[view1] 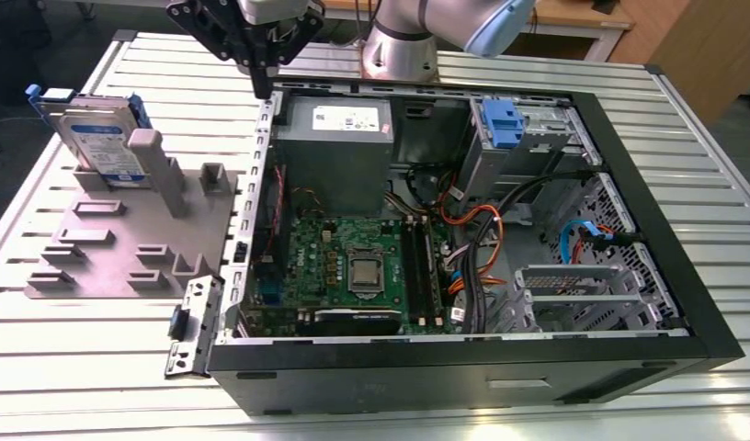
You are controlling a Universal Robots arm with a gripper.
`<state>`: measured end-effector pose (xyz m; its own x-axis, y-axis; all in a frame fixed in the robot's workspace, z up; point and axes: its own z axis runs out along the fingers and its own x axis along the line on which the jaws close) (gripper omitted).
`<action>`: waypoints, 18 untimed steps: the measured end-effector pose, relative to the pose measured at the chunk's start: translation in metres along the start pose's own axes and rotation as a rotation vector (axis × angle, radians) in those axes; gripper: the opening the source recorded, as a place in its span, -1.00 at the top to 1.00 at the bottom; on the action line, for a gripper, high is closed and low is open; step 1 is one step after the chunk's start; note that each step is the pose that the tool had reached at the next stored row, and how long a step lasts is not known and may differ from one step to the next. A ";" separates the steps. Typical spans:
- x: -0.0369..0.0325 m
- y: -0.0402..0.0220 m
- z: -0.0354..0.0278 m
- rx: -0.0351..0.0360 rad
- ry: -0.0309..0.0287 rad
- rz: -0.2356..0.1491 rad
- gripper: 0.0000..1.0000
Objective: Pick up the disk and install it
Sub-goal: 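Reach for the disk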
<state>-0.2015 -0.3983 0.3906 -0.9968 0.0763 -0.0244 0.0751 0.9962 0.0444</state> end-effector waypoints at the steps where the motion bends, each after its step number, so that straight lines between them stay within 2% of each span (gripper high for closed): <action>1: 0.0004 0.0000 0.0000 0.0001 0.0000 0.000 0.79; 18: 0.0057 -0.0004 0.0002 0.0000 0.0000 0.000 0.79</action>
<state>-0.2072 -0.3983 0.3903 -0.9968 0.0763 -0.0244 0.0752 0.9962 0.0444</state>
